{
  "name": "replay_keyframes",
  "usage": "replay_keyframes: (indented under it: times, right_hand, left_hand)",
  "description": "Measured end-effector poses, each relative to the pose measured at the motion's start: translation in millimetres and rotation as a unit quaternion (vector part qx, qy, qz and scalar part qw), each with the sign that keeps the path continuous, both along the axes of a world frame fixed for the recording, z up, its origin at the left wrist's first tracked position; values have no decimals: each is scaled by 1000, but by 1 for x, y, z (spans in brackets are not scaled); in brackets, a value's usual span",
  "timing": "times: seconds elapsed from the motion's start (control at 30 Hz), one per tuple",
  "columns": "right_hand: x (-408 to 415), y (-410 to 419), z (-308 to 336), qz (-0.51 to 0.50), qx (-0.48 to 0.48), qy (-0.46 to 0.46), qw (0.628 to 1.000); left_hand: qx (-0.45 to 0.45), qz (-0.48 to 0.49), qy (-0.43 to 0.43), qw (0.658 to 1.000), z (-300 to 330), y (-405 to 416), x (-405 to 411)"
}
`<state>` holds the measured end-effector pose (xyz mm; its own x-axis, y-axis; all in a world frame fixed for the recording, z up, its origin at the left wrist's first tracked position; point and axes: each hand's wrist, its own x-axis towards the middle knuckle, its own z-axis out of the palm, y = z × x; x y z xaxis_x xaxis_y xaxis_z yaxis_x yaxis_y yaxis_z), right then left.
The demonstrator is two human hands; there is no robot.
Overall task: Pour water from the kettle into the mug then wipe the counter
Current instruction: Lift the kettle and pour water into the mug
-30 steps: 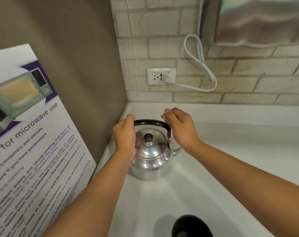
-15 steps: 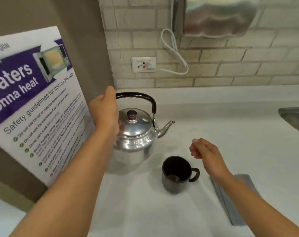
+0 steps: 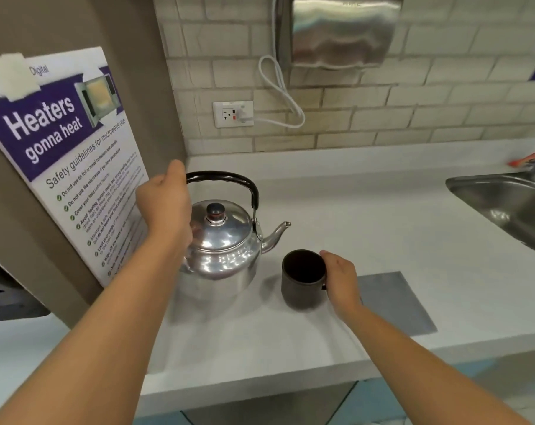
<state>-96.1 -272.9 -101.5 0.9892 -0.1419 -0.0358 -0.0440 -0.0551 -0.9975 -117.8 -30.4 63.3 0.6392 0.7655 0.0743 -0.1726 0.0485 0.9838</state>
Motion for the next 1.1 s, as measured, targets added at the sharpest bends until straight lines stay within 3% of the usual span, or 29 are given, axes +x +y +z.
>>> replay_keyframes:
  times: [0.33, 0.7, 1.1]
  right_hand:
    - [16, -33, 0, 14, -27, -15, 999]
    - [18, -44, -6, 72, -25, -14, 997]
    - [18, -46, -5, 80, -48, -47, 995]
  left_hand:
    - [38, -9, 21, 999, -10, -31, -2]
    - [181, -21, 38, 983, -5, -56, 0]
    - [277, -33, 51, 959, -2, -72, 4]
